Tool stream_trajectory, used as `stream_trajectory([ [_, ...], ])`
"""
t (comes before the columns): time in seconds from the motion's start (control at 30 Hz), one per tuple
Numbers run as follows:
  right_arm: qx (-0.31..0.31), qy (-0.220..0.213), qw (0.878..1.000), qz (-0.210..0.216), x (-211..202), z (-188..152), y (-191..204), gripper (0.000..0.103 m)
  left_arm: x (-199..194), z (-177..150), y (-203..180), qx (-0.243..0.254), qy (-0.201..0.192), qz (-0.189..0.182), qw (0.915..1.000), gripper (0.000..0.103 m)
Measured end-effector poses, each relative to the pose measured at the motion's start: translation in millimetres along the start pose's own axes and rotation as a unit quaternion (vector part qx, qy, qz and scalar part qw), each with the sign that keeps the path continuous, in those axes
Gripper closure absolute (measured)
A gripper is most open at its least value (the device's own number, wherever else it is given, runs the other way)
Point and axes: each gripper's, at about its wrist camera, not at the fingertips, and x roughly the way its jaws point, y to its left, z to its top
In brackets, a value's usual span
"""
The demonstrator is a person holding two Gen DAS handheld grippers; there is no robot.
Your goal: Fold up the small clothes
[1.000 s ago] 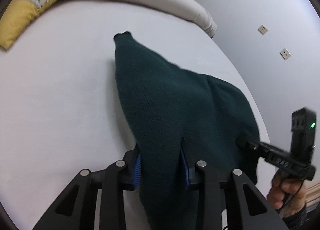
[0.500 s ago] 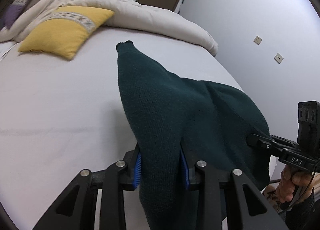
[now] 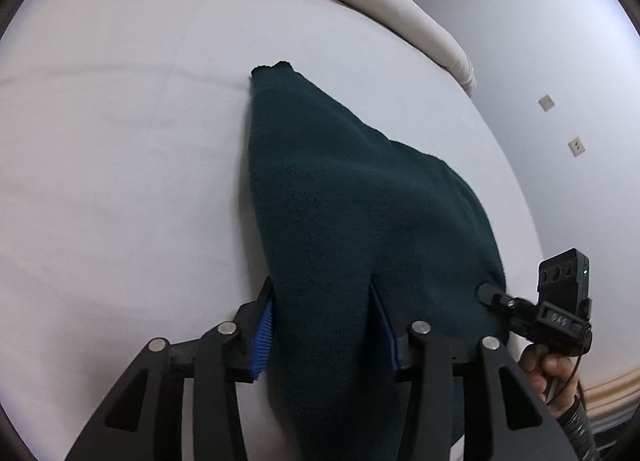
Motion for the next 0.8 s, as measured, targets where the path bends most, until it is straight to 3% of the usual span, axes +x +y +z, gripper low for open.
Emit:
stream_trajectory([
  [0.13,-0.01,0.003,1.0,-0.008,-0.5,-0.7,7.4,0.074,-1.0,0.8,-1.1,-0.005,-0.003,0.007,1.0,0.047],
  [0.27,0.008,-0.006,1.0,-0.014,-31.1,6.5,-8.6,0.065,-13.5,-2.3,-0.2,-0.008,-0.019,0.024,0.9995,0.043],
  [0.4,0.008,-0.055,0.997,-0.055,-74.7,16.0,-4.3,0.061,-53.0,3.1,-11.8,0.01,-0.083,0.075,0.9937,0.044],
  [0.5,-0.004,-0.068,0.998,-0.004,-96.1,26.2,7.9,0.061,-69.3,11.0,-45.3,0.043,-0.109,0.06,0.9913,0.042],
  [0.57,-0.031,-0.052,0.998,0.031,-87.2,29.0,30.1,0.061,-63.8,15.5,-66.8,0.072,-0.107,0.048,0.9905,0.039],
  [0.67,-0.059,-0.019,0.997,0.045,-62.7,29.6,49.2,0.061,-34.7,21.4,-82.0,0.084,-0.09,0.054,0.991,0.039],
  [0.77,-0.047,0.016,0.999,0.013,-34.0,23.1,45.0,0.061,3.9,20.6,-75.0,0.066,-0.047,0.062,0.9948,0.039],
  [0.8,-0.042,0.018,0.999,-0.004,-30.0,20.3,36.9,0.069,12.2,13.9,-70.7,0.073,-0.038,0.072,0.994,0.039],
])
